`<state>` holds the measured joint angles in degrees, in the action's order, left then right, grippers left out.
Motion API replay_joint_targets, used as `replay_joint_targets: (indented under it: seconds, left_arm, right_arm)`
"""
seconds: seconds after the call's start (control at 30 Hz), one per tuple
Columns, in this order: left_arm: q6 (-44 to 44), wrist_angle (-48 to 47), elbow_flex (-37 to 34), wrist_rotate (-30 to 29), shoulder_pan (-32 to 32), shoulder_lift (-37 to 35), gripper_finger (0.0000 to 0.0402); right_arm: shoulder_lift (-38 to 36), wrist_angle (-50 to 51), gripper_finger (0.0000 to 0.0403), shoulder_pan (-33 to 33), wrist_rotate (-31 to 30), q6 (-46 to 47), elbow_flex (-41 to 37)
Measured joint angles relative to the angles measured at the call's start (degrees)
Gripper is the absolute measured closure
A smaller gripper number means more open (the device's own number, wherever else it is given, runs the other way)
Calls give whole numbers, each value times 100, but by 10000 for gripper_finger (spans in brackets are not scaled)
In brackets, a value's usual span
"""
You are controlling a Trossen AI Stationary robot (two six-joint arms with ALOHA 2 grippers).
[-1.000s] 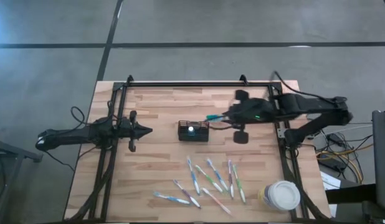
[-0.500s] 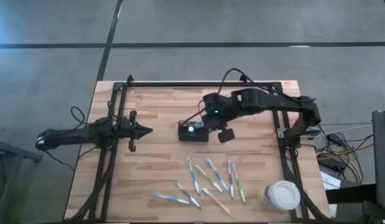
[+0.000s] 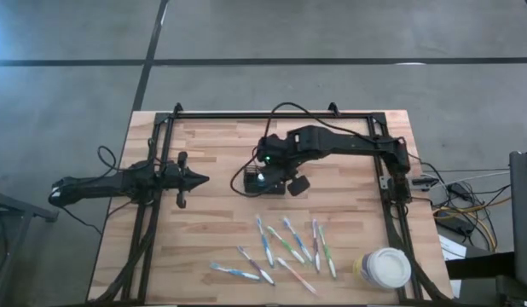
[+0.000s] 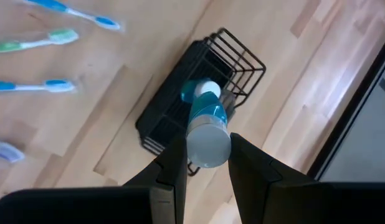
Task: Pick & Place toothbrushing station
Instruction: Put the blue mouthwash into the black wire organizer
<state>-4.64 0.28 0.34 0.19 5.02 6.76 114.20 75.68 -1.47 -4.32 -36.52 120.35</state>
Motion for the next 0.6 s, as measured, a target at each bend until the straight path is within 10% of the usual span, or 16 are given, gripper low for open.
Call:
replay_joint_targets:
  seconds: [0.6]
  left_arm:
    - [84,-31,0,9,0,65,392]
  right_arm:
    - [559,164,319,-119,187,-546,91]
